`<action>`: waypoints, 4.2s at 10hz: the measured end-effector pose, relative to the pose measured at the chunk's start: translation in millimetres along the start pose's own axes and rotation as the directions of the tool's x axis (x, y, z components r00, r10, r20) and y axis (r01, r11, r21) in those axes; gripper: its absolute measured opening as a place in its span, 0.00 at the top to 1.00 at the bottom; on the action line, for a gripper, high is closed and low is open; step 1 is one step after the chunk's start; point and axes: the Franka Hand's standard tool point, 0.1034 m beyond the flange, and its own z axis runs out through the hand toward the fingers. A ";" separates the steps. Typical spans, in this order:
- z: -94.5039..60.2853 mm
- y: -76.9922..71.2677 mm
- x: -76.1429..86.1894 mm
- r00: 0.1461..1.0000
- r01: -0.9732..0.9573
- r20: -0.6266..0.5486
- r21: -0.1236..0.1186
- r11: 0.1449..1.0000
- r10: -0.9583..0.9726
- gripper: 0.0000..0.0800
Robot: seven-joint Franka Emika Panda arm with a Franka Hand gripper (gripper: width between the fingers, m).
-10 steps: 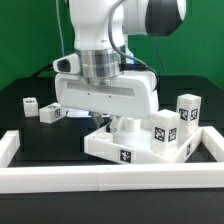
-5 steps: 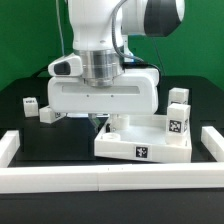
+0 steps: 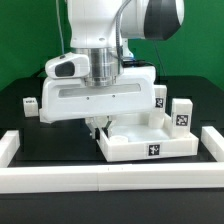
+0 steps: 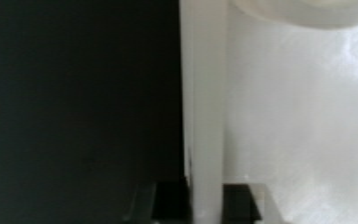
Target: Assemble square table
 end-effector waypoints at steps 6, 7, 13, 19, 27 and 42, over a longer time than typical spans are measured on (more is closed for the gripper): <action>-1.8 5.9 34.1 0.832 0.553 0.008 -0.069 0.830 -0.554 0.92; -1.8 7.9 33.5 0.781 0.624 0.024 -0.072 0.778 -0.624 0.92; -4.9 -5.5 73.4 0.324 0.942 0.085 -0.122 0.313 -0.942 0.92; -3.9 -62.1 124.0 0.373 0.923 0.049 -0.123 0.365 -0.927 0.92; -7.4 -76.5 140.6 0.338 0.927 0.030 -0.185 0.327 -0.941 0.91; -10.5 -74.3 142.4 0.345 0.923 0.032 -0.191 0.333 -0.938 0.19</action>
Offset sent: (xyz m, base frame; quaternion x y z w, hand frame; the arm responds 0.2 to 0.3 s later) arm 0.0389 0.0319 0.0086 -0.0196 0.0445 -0.2938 0.9546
